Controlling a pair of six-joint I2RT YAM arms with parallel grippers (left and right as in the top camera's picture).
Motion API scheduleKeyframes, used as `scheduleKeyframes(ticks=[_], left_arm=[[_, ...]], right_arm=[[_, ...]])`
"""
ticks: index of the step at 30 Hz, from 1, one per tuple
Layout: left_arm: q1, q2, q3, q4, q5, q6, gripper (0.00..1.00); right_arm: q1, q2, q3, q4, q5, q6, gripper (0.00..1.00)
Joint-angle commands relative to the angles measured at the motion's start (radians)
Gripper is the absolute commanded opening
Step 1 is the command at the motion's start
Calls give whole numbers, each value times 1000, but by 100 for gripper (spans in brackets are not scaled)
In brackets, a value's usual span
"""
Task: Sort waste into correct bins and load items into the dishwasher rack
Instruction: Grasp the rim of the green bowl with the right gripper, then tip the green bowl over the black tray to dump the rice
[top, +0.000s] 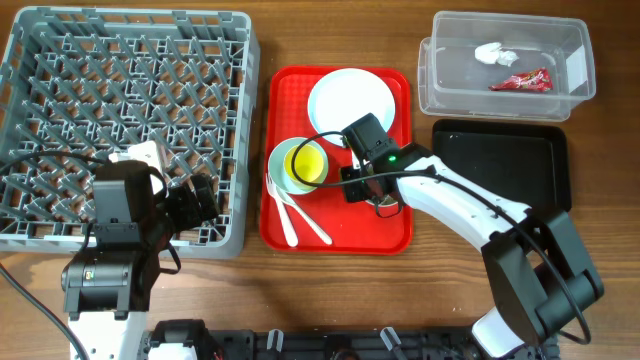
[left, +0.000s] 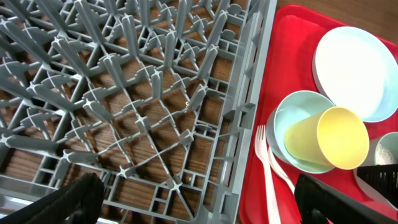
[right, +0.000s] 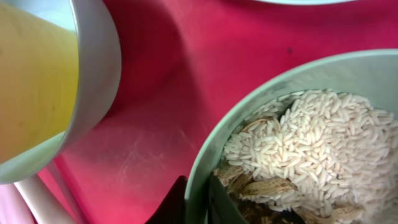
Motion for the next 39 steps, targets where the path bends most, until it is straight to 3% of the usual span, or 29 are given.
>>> scheduleKeyframes(ticks=[1,27,39], left_arm=[[6,-9,21,2,-2,-9,100],[6,-9,21,2,-2,-9,100],[6,-9,21,2,-2,-9,100]], right_arm=[[2,19,-5,-10,2,37,5],[-5,-166,44,-116,-89,-51,4],[-168,-261,151,-187,-92,-114,4]])
